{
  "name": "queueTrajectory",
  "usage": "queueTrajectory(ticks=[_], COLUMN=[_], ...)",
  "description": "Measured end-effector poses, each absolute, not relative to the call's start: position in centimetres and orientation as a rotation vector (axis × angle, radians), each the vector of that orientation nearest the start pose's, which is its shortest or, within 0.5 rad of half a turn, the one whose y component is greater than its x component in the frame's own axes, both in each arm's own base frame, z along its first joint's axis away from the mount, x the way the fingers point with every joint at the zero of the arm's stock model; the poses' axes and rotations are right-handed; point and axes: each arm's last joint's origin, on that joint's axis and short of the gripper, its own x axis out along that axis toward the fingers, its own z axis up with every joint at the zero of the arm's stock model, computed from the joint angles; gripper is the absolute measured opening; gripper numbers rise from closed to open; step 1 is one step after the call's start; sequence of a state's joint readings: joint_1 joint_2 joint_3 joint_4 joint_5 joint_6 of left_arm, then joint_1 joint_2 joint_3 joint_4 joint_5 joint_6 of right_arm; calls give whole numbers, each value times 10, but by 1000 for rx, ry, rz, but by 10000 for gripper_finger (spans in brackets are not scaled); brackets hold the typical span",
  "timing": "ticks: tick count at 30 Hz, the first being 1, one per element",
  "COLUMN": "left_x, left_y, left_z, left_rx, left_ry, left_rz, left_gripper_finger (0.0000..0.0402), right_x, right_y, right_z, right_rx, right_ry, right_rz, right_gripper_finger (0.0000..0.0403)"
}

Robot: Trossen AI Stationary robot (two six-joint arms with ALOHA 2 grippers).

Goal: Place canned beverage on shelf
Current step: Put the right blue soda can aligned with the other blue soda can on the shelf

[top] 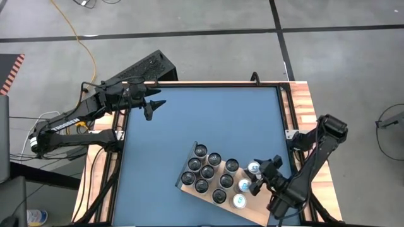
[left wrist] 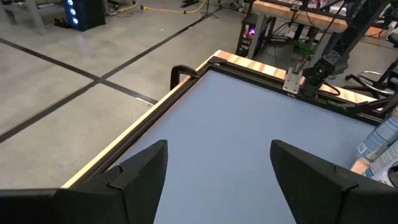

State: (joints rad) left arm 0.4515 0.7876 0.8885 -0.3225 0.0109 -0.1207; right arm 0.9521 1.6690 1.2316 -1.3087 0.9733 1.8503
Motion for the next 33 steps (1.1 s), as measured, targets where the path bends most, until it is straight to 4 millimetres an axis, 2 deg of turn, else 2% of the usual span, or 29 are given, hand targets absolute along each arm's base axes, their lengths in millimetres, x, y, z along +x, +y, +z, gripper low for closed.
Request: queueTrajectory(ticks=[11, 17, 20, 23, 27, 33], left_x=[149, 149, 149, 149, 149, 149], left_y=[72, 72, 72, 72, 72, 72], left_z=[354, 354, 354, 354, 353, 354], left_rx=[-170, -170, -170, -176, -177, -177], left_ry=[191, 191, 191, 190, 191, 191], left_rz=[452, 451, 451, 451, 451, 451], left_gripper_finger=[270, 270, 270, 270, 270, 270], right_x=[172, 168, 163, 161, 163, 160], right_y=[216, 225, 221, 215, 210, 208], right_z=[251, 273, 285, 287, 283, 288], right_rx=[271, 191, 182, 226, 218, 153], right_ry=[462, 408, 428, 490, 533, 484], right_rz=[-665, -594, -627, -686, -717, -673], right_gripper_finger=[286, 286, 282, 268, 218, 75])
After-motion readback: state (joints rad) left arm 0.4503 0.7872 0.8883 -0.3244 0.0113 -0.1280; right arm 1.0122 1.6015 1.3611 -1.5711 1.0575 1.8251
